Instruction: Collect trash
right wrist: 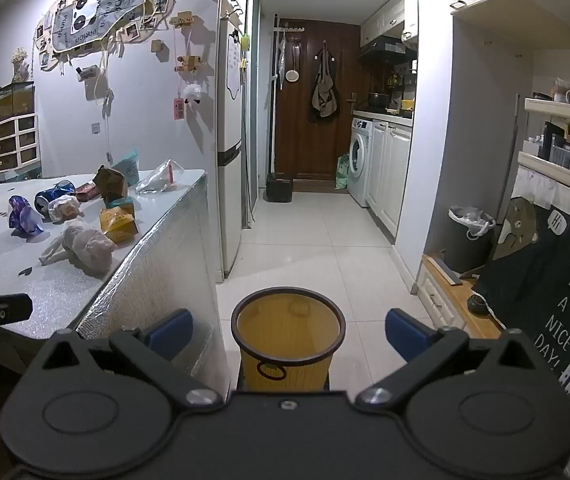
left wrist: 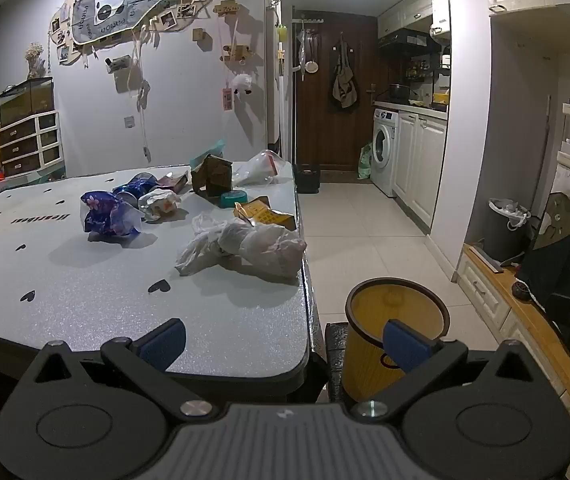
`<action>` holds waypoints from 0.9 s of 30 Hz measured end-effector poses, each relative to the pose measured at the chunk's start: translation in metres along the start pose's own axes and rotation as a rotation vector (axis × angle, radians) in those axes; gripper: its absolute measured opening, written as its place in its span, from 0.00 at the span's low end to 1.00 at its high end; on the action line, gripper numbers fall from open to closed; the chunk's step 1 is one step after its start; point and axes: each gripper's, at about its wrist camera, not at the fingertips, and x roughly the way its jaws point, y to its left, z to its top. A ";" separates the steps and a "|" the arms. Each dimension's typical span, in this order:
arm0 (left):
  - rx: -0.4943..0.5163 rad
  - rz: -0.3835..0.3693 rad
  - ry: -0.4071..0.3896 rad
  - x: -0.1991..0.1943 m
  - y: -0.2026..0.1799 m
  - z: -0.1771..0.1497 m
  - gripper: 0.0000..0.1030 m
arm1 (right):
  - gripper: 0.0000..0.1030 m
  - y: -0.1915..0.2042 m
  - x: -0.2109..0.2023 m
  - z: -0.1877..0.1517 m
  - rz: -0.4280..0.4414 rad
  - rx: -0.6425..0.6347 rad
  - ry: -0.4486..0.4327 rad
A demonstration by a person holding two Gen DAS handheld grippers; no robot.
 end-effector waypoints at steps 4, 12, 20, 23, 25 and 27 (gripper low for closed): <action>0.000 -0.001 0.000 0.000 0.000 0.000 1.00 | 1.00 0.000 0.000 0.000 0.001 -0.001 -0.001; 0.000 -0.002 0.003 0.000 0.000 0.000 1.00 | 1.00 0.000 0.000 0.000 -0.004 -0.003 0.000; 0.003 -0.001 0.002 -0.001 -0.002 0.000 1.00 | 1.00 -0.002 0.000 0.002 -0.003 -0.002 0.000; 0.003 -0.001 0.002 -0.001 -0.002 0.000 1.00 | 1.00 -0.003 -0.001 0.002 -0.002 -0.003 -0.001; 0.004 -0.001 0.002 -0.001 -0.002 0.000 1.00 | 1.00 -0.004 -0.001 0.001 -0.001 -0.005 0.000; 0.004 -0.001 0.002 -0.001 -0.002 0.000 1.00 | 1.00 -0.003 0.000 0.001 -0.002 -0.005 0.000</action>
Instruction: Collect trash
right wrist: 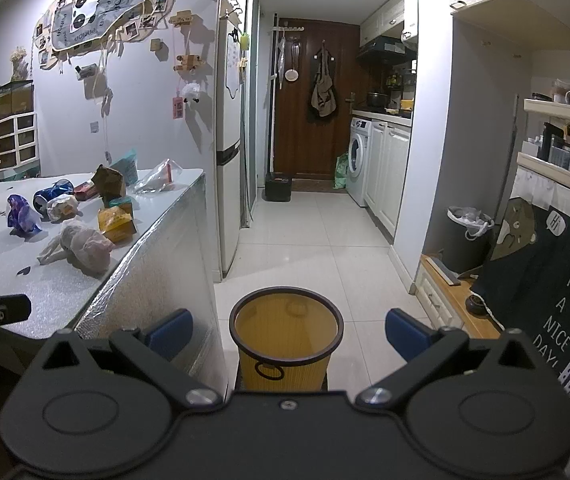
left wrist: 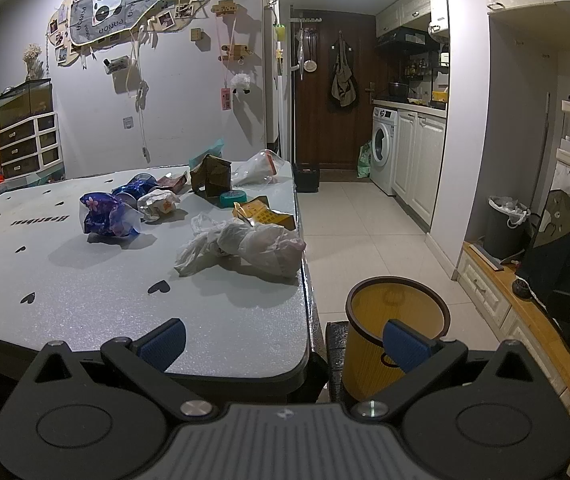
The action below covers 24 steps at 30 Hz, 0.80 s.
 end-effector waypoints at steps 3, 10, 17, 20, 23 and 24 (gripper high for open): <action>0.000 0.001 0.000 0.000 0.000 0.000 1.00 | 1.00 0.001 0.000 0.000 0.000 -0.001 0.000; 0.001 0.000 0.000 0.000 0.000 0.000 1.00 | 1.00 -0.002 0.000 0.000 -0.001 -0.001 0.001; 0.001 0.001 0.000 0.000 0.000 0.000 1.00 | 1.00 -0.002 0.000 0.001 -0.002 -0.002 0.001; 0.001 0.001 0.000 0.000 0.000 0.000 1.00 | 1.00 -0.001 0.001 0.000 -0.002 -0.002 0.001; 0.002 0.001 0.001 0.000 0.000 0.000 1.00 | 1.00 -0.002 0.001 0.000 -0.001 -0.003 0.002; 0.002 0.000 0.000 0.000 0.000 0.000 1.00 | 1.00 -0.001 0.001 0.000 -0.001 -0.003 0.002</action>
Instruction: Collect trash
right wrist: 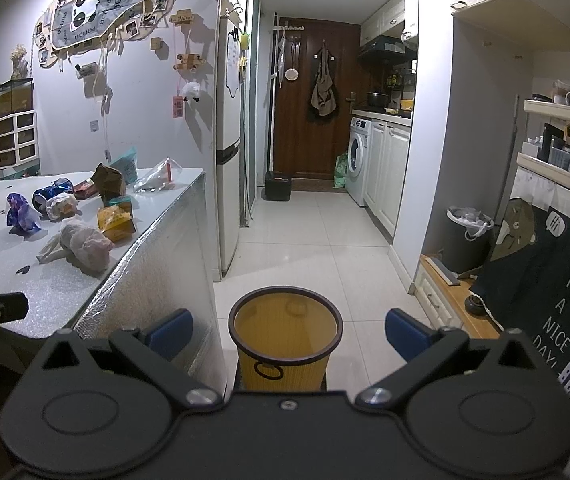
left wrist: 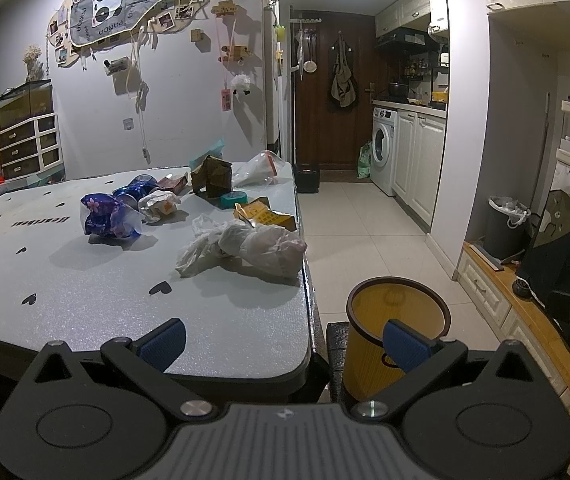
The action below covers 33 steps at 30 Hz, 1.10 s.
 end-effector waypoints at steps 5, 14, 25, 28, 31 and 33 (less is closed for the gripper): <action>0.000 0.001 -0.001 0.000 0.000 0.000 1.00 | 1.00 0.004 0.003 -0.002 -0.003 -0.002 0.004; 0.000 0.001 0.000 0.000 0.000 0.000 1.00 | 1.00 0.004 0.003 -0.002 -0.003 -0.002 0.004; 0.001 0.002 0.000 0.000 0.000 0.000 1.00 | 1.00 0.004 0.003 -0.002 -0.004 -0.004 0.007; 0.001 0.002 -0.001 0.000 0.000 0.000 1.00 | 1.00 0.004 0.003 -0.002 -0.004 -0.003 0.006; 0.001 0.001 -0.001 0.000 -0.001 0.000 1.00 | 1.00 0.004 0.003 -0.002 -0.004 -0.004 0.006; 0.001 0.001 -0.001 0.000 0.000 0.000 1.00 | 1.00 0.004 0.003 -0.002 -0.003 -0.004 0.006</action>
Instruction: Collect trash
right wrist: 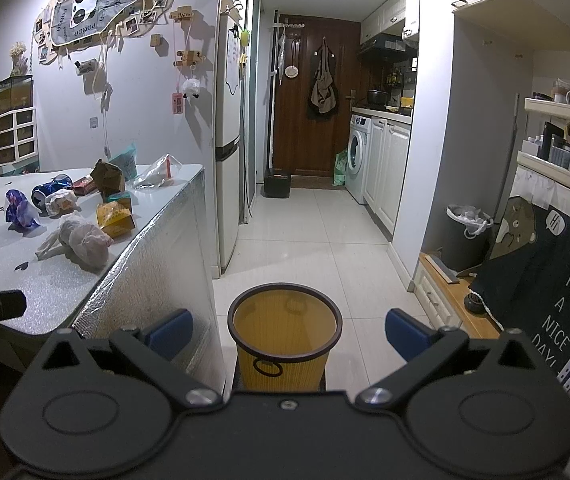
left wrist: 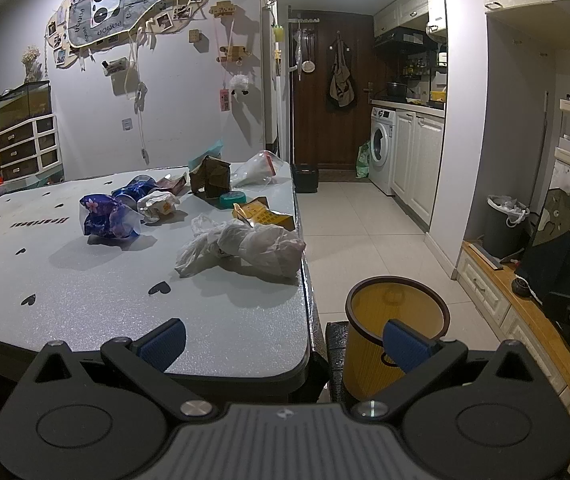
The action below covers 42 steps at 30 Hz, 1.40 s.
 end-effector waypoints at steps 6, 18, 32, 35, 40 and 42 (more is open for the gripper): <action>0.001 0.001 0.000 0.000 0.000 0.000 1.00 | 1.00 0.000 0.000 0.000 0.000 0.000 0.000; -0.005 0.005 -0.006 0.004 -0.001 0.000 1.00 | 1.00 0.000 0.001 0.000 0.001 0.004 -0.009; -0.052 0.086 -0.016 0.045 0.035 0.011 1.00 | 1.00 0.016 0.043 0.006 0.126 -0.048 -0.130; -0.067 0.102 -0.008 0.056 0.044 0.014 1.00 | 1.00 0.023 0.059 0.012 0.177 -0.047 -0.133; -0.111 0.111 0.014 0.076 0.060 0.025 1.00 | 1.00 0.039 0.088 0.026 0.205 -0.061 -0.149; -0.132 0.102 0.020 0.085 0.065 0.030 1.00 | 1.00 0.046 0.102 0.033 0.230 -0.059 -0.146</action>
